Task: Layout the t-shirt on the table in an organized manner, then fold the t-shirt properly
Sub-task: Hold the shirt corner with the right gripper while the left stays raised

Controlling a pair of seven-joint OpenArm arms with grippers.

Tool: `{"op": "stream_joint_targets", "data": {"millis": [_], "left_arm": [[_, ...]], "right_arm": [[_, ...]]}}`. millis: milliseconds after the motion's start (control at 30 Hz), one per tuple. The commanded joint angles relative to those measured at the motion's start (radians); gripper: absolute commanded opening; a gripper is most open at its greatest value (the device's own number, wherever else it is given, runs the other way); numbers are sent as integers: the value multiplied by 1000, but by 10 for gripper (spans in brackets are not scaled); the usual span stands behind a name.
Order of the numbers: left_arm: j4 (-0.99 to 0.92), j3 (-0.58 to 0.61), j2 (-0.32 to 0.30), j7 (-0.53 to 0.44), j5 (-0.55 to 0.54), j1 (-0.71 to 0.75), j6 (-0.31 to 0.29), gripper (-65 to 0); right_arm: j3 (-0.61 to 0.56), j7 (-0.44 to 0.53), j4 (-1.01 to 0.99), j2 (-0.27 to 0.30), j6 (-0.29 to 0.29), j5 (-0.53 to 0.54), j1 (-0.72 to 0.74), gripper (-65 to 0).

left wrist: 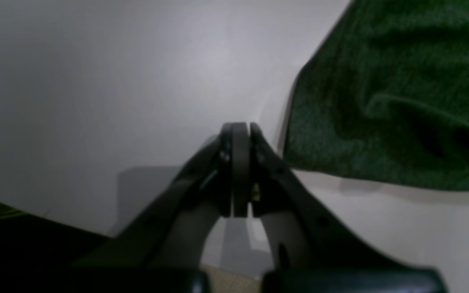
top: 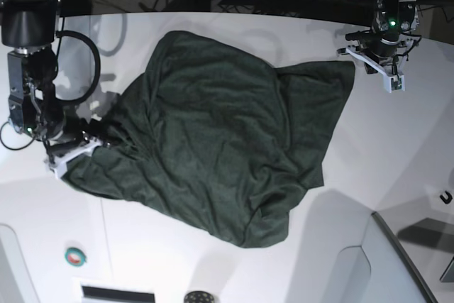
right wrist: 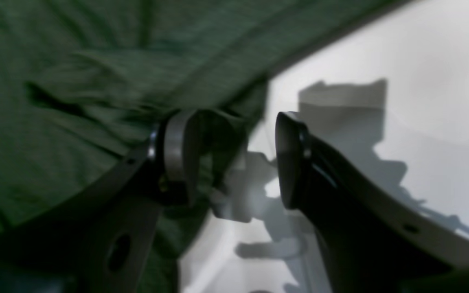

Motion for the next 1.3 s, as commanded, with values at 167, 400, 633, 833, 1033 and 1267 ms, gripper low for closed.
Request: {"op": "stream_joint_targets", "data": {"millis": [167, 400, 633, 833, 1033, 1267], "left_arm": [[13, -6, -13, -18, 4, 1, 1, -650], [13, -6, -13, -18, 5, 1, 1, -650], [13, -6, -13, -18, 5, 1, 1, -650], [13, -6, -13, -18, 5, 1, 1, -650], [13, -6, -13, -18, 4, 0, 1, -650], [12, -6, -13, -18, 5, 0, 1, -650]], "right_arm": [[9, 4, 12, -4, 63, 10, 21, -561], [11, 4, 12, -2, 63, 10, 18, -614], [12, 3, 25, 16, 60, 11, -11, -644], [12, 10, 12, 15, 25, 11, -9, -444], [12, 49, -7, 13, 25, 10, -5, -405], [12, 50, 14, 13, 26, 14, 6, -405]]}}
